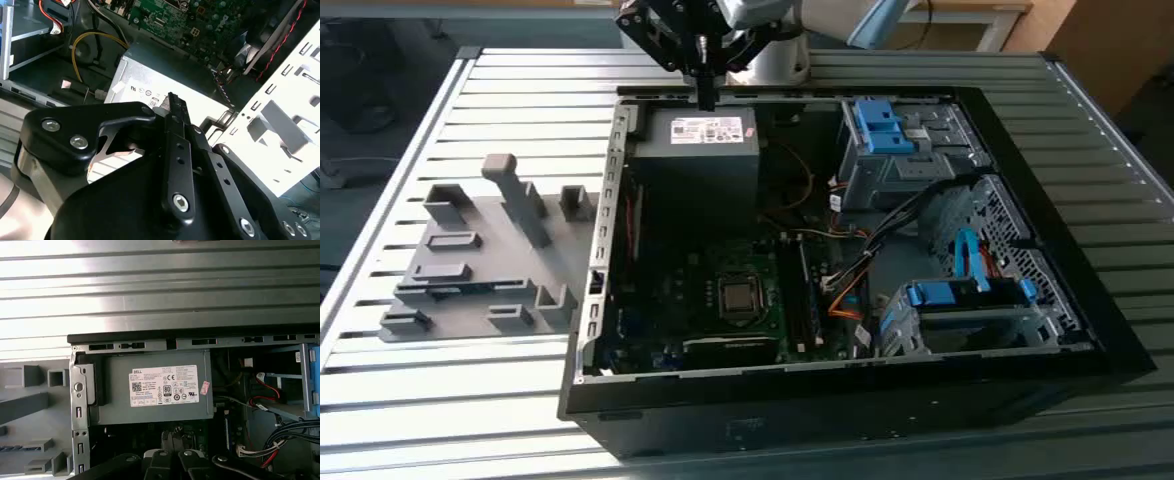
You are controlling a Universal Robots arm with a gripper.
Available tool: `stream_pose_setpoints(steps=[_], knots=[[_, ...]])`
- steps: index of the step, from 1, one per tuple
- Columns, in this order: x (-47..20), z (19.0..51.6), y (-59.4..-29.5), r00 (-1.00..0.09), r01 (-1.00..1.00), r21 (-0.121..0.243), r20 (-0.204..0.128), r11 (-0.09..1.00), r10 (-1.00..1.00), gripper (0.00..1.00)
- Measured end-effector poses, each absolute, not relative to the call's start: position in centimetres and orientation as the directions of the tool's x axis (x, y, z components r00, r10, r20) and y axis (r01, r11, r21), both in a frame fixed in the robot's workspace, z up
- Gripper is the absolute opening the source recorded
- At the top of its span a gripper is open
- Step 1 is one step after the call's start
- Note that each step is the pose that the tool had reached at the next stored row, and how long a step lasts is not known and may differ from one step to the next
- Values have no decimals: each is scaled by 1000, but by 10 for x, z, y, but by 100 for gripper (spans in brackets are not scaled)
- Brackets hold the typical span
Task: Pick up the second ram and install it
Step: 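Reach for the second ram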
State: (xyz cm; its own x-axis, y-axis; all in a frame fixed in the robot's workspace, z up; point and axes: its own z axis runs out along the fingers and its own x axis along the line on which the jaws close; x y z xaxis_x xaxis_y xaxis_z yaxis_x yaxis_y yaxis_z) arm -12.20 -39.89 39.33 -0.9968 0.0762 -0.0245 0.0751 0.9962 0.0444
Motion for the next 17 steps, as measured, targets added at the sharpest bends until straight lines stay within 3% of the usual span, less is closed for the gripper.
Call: stream_pose_setpoints(steps=[17], knots=[[-126,393,-399,-997,75,44,-24,996,76,11]])
